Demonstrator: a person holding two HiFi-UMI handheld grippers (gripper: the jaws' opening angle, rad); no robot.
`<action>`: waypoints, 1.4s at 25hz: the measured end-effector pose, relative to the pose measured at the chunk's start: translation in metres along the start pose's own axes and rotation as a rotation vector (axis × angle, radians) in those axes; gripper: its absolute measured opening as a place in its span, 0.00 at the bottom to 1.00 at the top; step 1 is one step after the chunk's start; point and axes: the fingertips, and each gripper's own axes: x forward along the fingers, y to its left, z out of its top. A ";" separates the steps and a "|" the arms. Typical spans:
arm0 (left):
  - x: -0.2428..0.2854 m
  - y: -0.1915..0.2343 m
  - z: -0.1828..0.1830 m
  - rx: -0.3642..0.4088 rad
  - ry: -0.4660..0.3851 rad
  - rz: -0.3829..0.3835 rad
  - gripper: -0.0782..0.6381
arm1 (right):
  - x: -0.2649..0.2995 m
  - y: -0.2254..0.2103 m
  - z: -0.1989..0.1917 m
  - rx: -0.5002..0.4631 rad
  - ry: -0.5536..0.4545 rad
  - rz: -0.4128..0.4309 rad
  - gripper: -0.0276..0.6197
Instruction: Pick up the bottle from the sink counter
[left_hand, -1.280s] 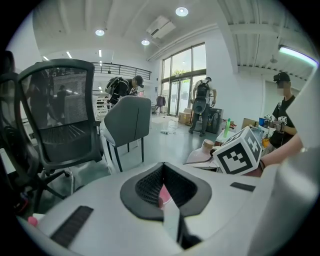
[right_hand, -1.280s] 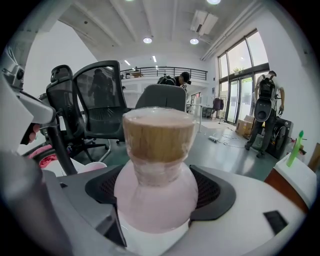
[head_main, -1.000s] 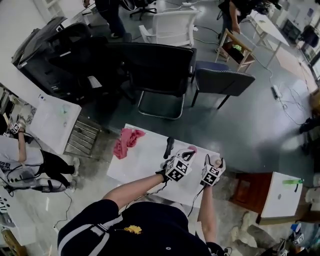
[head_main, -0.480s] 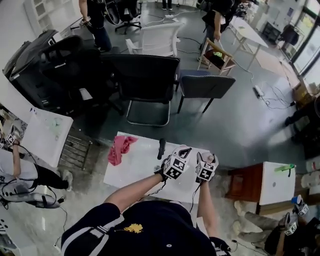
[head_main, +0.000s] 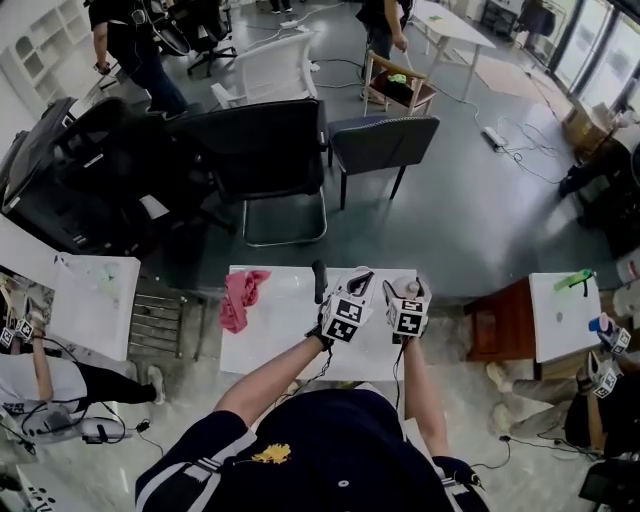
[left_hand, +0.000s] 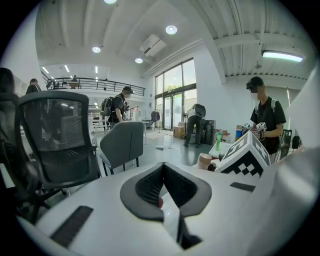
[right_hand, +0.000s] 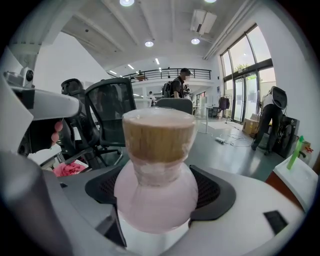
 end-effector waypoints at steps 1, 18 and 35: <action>-0.002 0.002 0.000 0.002 -0.001 0.003 0.13 | -0.002 0.002 0.002 0.002 0.002 0.004 0.70; -0.042 0.020 0.007 0.020 -0.028 0.034 0.13 | -0.039 0.036 0.028 0.011 -0.035 0.015 0.70; -0.072 0.035 0.047 0.023 -0.095 0.044 0.13 | -0.068 0.056 0.071 0.015 -0.094 0.045 0.70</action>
